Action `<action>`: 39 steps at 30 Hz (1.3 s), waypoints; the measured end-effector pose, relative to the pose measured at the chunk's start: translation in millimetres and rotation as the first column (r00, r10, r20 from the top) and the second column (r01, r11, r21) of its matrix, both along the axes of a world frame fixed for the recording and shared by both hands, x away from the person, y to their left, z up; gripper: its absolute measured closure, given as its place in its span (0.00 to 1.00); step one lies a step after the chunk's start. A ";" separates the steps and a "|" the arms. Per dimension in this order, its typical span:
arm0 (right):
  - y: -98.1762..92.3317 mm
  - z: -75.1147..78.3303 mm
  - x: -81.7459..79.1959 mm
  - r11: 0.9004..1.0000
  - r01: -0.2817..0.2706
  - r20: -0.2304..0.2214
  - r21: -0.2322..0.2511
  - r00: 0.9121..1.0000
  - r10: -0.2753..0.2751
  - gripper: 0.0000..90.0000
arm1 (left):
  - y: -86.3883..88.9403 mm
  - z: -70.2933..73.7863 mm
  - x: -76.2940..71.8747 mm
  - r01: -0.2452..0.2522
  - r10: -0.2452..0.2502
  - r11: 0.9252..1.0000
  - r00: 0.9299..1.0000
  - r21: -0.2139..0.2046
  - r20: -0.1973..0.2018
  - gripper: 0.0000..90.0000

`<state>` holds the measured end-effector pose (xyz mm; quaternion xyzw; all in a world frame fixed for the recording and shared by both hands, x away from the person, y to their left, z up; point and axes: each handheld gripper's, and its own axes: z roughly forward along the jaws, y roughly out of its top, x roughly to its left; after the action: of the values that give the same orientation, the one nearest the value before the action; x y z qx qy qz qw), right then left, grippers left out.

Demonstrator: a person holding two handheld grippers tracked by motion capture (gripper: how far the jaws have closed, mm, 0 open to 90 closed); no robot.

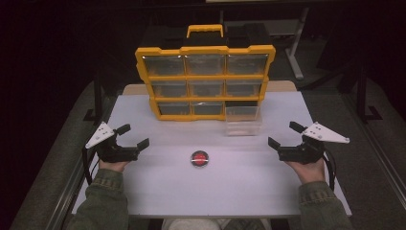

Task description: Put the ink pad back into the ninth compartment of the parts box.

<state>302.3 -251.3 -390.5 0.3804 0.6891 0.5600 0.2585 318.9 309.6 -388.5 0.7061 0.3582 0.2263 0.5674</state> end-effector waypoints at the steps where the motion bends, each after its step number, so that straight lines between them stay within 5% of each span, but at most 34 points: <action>1: -0.2 0.0 0.0 1.000 -0.001 0.001 0.000 1.000 0.001 0.00 | 0.0 0.0 0.0 0.000 0.000 1.000 1.000 0.000 0.000 0.00; 17: 0.4 -0.2 0.4 1.000 -0.008 0.013 -0.009 1.000 0.008 0.00 | -11.3 2.2 -0.9 0.022 -0.022 1.000 1.000 -0.021 -0.021 0.00; 23: 1.1 -0.9 1.7 1.000 -0.013 0.007 -0.010 1.000 0.013 0.00 | -23.1 4.1 0.9 0.050 -0.049 0.998 0.998 0.024 -0.029 0.00; 39: 1.4 -1.2 1.5 1.000 -0.012 0.000 -0.013 1.000 0.012 0.00 | -35.7 13.7 9.7 0.101 -0.098 0.993 0.994 0.068 -0.056 0.00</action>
<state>303.8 -249.9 -391.7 0.3745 0.6951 0.5570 0.2574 328.6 273.9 -374.8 0.7483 0.3291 0.1916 0.5432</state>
